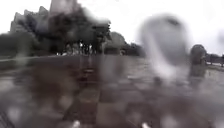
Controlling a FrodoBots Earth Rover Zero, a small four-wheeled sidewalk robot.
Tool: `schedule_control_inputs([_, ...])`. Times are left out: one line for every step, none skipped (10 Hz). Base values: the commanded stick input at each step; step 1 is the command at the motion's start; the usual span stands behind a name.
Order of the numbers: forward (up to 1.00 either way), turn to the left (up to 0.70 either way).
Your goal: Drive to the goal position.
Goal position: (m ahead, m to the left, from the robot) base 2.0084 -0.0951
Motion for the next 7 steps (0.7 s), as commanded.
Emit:
schedule_control_inputs([0.7,0.3])
schedule_control_inputs([0.7,0.16])
schedule_control_inputs([0.7,0.02])
schedule_control_inputs([0.7,0.0])
schedule_control_inputs([0.7,0.0])
schedule_control_inputs([0.7,0.0])
schedule_control_inputs([0.7,0.0])
